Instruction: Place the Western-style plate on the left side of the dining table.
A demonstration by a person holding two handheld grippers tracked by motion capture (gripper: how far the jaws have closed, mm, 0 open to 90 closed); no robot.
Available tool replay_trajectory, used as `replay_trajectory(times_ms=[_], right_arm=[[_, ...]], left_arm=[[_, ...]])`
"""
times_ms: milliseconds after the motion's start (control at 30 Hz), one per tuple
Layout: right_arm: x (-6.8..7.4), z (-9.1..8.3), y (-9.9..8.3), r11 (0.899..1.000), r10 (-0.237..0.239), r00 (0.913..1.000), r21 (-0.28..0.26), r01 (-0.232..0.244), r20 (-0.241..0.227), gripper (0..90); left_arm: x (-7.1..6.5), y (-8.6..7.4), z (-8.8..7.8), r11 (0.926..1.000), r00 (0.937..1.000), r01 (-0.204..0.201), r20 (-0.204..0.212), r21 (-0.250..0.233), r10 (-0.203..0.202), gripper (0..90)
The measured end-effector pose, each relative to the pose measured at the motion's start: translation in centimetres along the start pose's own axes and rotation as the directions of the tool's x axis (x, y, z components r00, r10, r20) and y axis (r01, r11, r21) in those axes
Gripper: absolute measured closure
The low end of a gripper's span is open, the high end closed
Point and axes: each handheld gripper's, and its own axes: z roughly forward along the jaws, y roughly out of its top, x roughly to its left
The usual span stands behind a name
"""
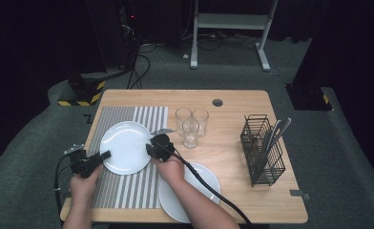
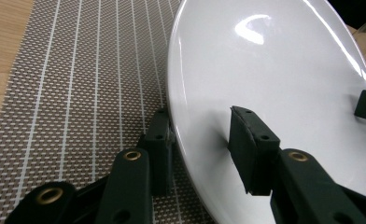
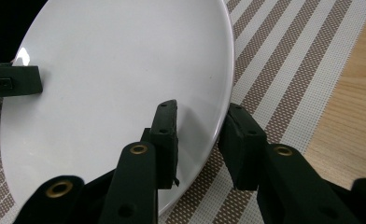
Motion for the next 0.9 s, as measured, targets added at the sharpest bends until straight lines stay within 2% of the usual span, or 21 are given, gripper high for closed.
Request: replay_trajectory(times_ms=[300,900], right_arm=[[0.08,0.20,0.48,1.000,-0.022,0.9994,0.021,0.022,0.026,66.8],[-0.02,0.98,0.74,0.998,-0.040,0.9981,0.055,0.037,0.048,64.4]], left_arm=[[-0.06,0.00,0.07,1.0000,0.9997,-0.001,-0.024,0.008,0.002,62.1],[-0.12,-0.07,-0.01,1.0000,0.9995,0.000,-0.032,0.003,0.000,63.1]])
